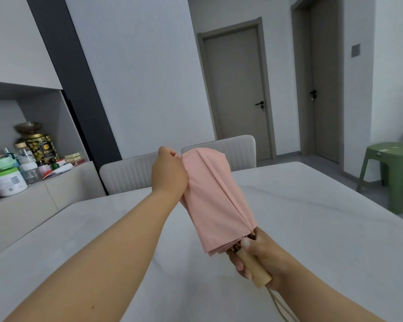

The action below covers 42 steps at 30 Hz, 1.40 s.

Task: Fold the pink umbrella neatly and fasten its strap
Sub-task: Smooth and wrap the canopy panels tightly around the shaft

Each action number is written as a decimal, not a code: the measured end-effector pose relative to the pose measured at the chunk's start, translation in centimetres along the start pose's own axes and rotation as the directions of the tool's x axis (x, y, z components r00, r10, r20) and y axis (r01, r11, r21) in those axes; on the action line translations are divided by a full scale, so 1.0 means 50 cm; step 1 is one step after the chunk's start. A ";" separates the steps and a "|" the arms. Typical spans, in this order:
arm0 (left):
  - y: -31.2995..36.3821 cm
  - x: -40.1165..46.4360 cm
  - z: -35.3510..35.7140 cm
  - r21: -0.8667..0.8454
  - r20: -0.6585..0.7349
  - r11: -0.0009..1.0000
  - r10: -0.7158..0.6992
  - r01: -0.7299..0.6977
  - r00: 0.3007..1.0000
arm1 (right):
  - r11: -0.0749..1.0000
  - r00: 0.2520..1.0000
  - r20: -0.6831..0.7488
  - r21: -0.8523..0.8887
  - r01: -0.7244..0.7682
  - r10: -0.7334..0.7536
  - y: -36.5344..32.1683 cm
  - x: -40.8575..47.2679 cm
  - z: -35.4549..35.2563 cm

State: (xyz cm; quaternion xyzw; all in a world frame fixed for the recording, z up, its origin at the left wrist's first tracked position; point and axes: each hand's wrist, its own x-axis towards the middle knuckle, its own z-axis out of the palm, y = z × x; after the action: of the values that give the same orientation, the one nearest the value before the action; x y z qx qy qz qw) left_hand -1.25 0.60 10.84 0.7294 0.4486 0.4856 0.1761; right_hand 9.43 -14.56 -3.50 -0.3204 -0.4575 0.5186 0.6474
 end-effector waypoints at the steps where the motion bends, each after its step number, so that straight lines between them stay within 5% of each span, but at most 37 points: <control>1: -0.004 -0.004 0.002 0.007 -0.017 1.000 0.022 -0.022 1.000 | 0.999 1.000 0.008 0.049 0.008 -0.008 0.001 0.000 0.000; 7: -0.009 -0.023 0.014 -0.002 -0.089 0.999 0.040 -0.040 0.995 | 0.989 0.997 -0.059 0.140 -0.041 0.050 0.000 -0.001 0.001; 17: -0.013 -0.019 0.017 0.019 -0.054 0.993 -0.115 0.116 0.992 | 0.995 0.975 -0.220 -0.077 -0.063 0.044 -0.011 -0.001 0.014; 21: -0.012 -0.071 0.028 -0.010 -0.180 1.000 -0.015 0.013 0.984 | 0.986 0.961 -0.275 -0.156 -0.061 0.016 -0.008 0.005 0.016; 28: -0.039 -0.169 0.097 -0.040 0.077 0.998 0.046 -0.043 0.996 | 0.962 0.941 -0.338 -0.265 -0.067 -0.028 0.006 0.014 0.014; 34: -0.068 -0.180 0.135 -0.223 0.253 0.970 -0.039 0.097 0.967 | 0.961 0.945 -0.323 -0.272 -0.048 -0.045 0.008 0.016 0.018; 39: -0.083 -0.168 0.144 -0.469 0.348 0.820 -0.170 0.328 0.922 | 0.960 0.940 -0.339 -0.274 -0.061 -0.037 0.007 0.016 0.018; 42: -0.084 -0.153 0.135 -0.577 0.458 0.622 -0.290 0.529 0.840 | 0.960 0.944 -0.329 -0.272 -0.073 -0.021 0.000 0.016 0.023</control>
State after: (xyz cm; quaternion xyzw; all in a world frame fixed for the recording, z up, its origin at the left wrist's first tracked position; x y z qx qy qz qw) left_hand 1.58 -2.24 0.58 0.5566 0.3584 0.4359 0.6097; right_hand 8.40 -13.85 -2.85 -0.4969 -0.4075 0.3964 0.6557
